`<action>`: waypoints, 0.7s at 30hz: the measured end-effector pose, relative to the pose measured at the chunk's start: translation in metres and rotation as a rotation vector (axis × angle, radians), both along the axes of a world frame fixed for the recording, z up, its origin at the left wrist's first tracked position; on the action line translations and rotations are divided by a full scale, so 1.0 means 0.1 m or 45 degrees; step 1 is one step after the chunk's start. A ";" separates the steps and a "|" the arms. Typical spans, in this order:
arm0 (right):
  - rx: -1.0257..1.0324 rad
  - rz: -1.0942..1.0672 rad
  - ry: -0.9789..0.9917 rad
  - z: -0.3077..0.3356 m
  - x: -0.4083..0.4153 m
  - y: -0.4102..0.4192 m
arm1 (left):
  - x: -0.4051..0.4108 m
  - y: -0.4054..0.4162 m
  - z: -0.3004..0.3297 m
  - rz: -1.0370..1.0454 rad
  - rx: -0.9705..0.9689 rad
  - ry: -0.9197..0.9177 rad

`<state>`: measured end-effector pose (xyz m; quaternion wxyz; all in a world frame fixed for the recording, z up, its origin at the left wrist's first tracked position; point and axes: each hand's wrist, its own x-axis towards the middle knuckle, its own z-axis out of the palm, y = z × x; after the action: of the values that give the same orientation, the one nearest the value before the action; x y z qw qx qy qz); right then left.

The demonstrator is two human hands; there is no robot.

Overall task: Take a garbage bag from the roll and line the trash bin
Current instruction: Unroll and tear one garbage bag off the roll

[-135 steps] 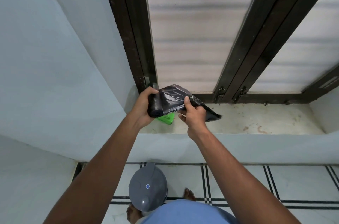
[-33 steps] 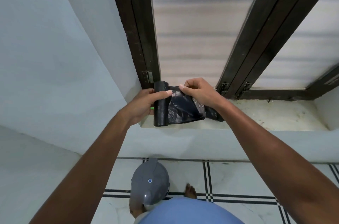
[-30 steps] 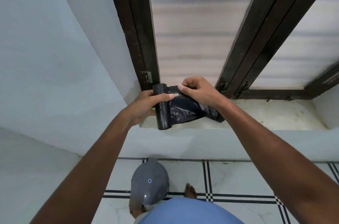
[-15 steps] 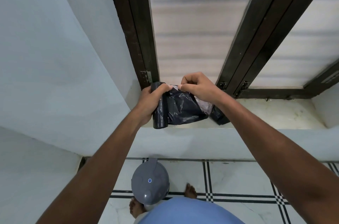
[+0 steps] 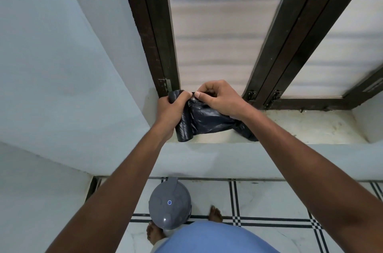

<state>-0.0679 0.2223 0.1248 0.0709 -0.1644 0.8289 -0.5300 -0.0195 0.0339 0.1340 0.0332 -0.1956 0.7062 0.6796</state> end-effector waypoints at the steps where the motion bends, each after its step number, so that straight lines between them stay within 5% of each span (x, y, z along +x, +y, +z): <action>1: 0.023 -0.002 0.039 -0.01 0.00 -0.01 | 0.00 0.02 -0.01 0.025 0.000 0.003; 21: 0.050 -0.416 0.327 -0.09 0.31 -0.25 | -0.03 0.28 -0.04 0.322 0.022 0.025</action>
<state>-0.0370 0.1978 0.1156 -0.1192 -0.0925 0.8568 -0.4930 -0.0226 0.0617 0.1302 -0.0581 -0.2759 0.6705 0.6863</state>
